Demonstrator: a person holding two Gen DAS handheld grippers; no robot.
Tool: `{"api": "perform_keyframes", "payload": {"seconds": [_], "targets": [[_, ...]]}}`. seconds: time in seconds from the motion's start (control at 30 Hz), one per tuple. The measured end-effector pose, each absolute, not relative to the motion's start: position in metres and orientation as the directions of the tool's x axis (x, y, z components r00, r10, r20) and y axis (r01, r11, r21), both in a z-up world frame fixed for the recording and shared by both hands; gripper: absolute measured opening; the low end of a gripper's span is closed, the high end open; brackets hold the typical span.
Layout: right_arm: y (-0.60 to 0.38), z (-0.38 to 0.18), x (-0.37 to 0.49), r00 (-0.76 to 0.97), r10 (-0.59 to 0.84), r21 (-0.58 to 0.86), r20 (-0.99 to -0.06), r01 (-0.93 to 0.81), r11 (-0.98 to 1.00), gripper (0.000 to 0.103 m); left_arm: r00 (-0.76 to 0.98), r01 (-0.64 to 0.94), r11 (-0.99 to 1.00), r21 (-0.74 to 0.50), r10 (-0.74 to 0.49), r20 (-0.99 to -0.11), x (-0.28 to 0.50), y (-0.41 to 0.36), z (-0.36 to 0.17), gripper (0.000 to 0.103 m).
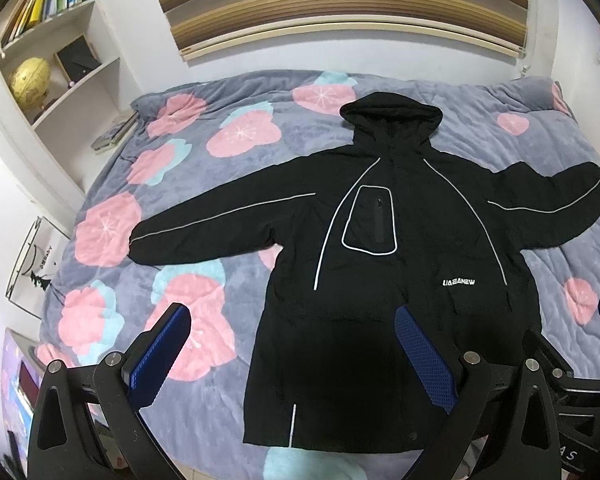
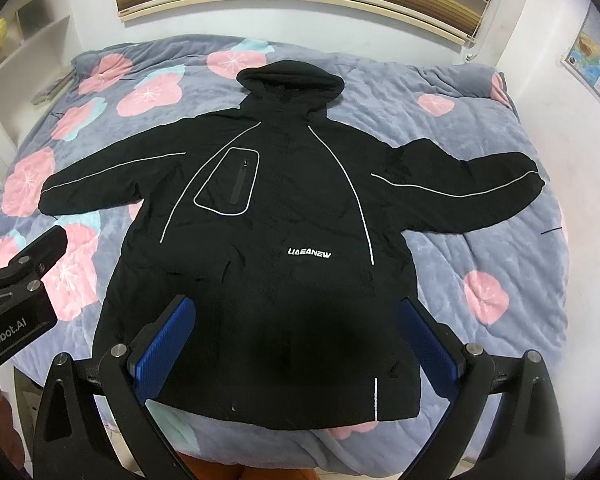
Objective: Fold large clothes
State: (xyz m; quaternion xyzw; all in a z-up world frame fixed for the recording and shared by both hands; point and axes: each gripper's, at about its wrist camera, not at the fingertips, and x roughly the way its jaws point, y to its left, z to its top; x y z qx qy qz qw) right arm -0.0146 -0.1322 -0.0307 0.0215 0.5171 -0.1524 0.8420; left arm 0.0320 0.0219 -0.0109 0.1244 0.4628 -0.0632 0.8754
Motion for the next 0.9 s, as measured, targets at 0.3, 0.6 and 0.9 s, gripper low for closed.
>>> {"api": "perform_keyframes", "payload": {"seconds": [0.3,0.6,0.9], "targets": [[-0.127,-0.037,0.007,0.415,-0.233,-0.125,-0.879,0.27,0.955,0.102,0.559,0.214,0.966,0.143,-0.001,-0.829,0.058,0.029,-0.018,0.102],[-0.122,-0.043,0.038,0.413,-0.236,-0.136,-0.879,0.258,0.957,0.102,0.536,0.208,0.976,0.07,-0.054,-0.843,0.09,0.037,-0.033,0.102],[-0.121,-0.07,0.091,0.36,-0.229,-0.147,-0.904,0.241,0.959,0.102,0.388,-0.021,0.998,-0.051,-0.038,-0.921,0.168,0.127,-0.112,0.102]]}}
